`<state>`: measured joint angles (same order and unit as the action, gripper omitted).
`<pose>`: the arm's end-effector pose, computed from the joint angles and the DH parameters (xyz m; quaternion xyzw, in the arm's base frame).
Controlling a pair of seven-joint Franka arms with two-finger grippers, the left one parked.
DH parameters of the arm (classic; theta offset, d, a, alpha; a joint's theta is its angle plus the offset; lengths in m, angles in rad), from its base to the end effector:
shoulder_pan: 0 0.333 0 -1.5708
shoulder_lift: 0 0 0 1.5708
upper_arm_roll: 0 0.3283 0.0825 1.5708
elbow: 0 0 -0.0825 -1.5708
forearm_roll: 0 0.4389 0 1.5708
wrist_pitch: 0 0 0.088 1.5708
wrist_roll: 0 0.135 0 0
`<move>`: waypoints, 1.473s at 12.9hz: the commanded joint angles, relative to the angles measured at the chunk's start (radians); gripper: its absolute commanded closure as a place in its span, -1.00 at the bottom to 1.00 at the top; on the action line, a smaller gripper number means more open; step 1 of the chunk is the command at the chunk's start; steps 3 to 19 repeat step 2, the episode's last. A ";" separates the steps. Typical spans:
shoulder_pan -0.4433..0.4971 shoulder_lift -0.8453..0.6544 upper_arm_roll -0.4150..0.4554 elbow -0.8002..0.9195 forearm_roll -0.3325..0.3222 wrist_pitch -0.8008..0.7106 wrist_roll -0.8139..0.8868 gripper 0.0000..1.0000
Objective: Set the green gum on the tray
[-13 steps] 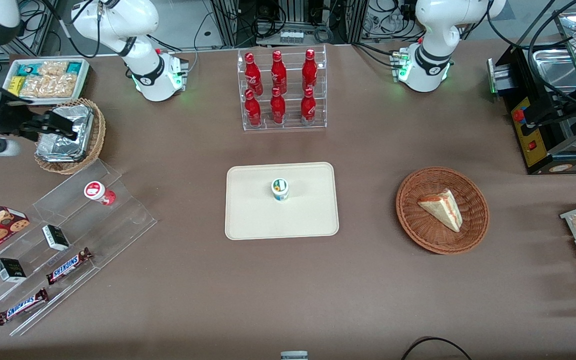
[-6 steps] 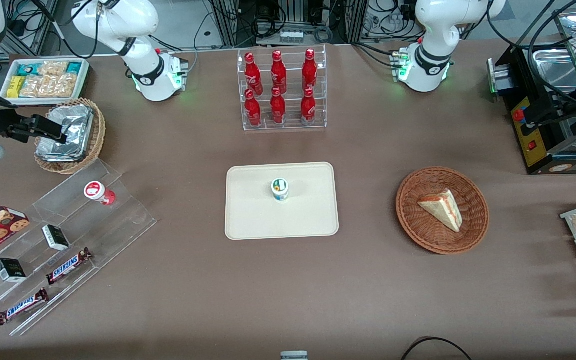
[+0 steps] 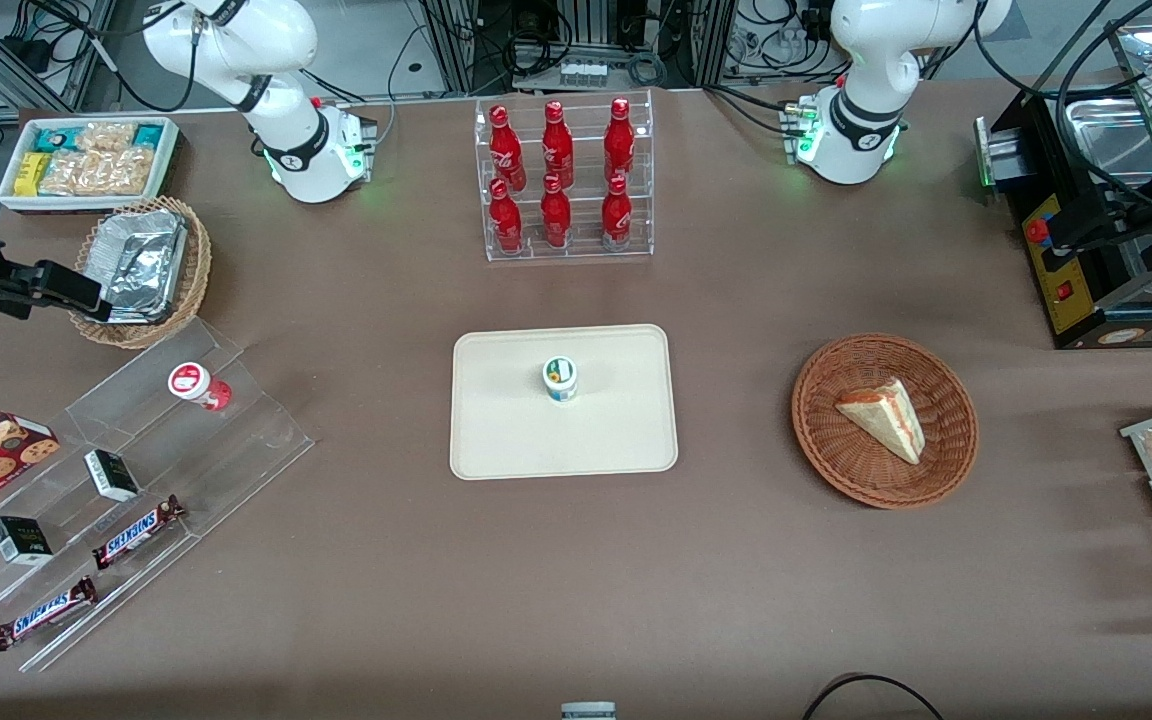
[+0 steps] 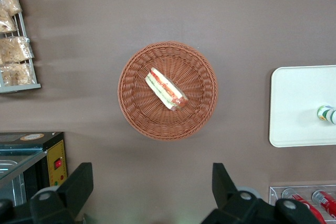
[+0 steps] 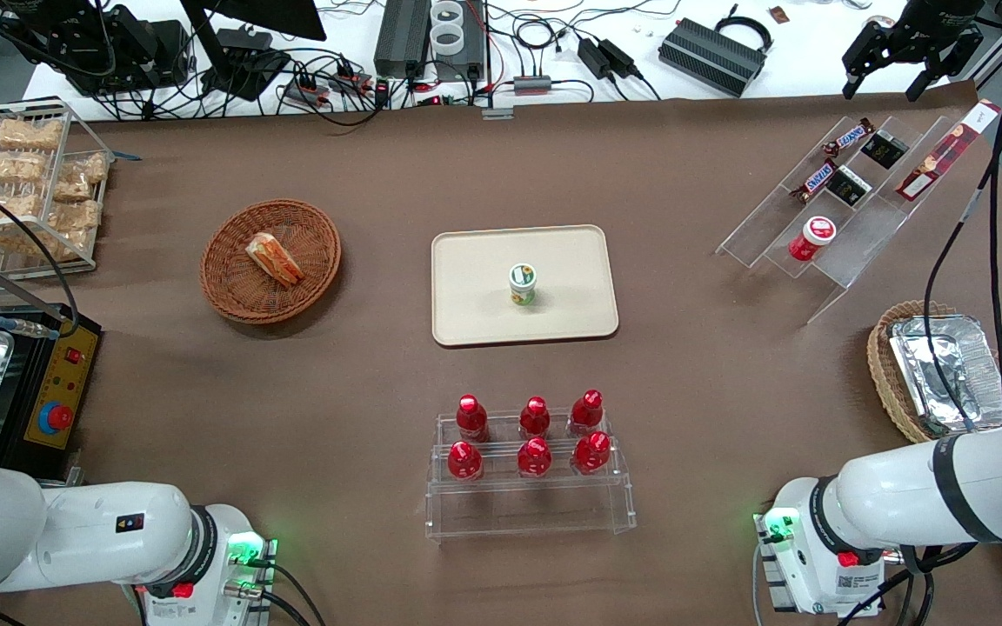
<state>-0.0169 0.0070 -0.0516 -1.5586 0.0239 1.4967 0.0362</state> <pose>0.6006 -0.0377 0.6048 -0.9980 0.0518 0.0342 0.0123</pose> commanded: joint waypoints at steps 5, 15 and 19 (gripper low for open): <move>-0.003 0.022 0.001 0.049 -0.030 -0.035 -0.005 -1.00; -0.003 0.022 0.001 0.049 -0.030 -0.035 -0.005 -1.00; -0.003 0.022 0.001 0.049 -0.030 -0.035 -0.005 -1.00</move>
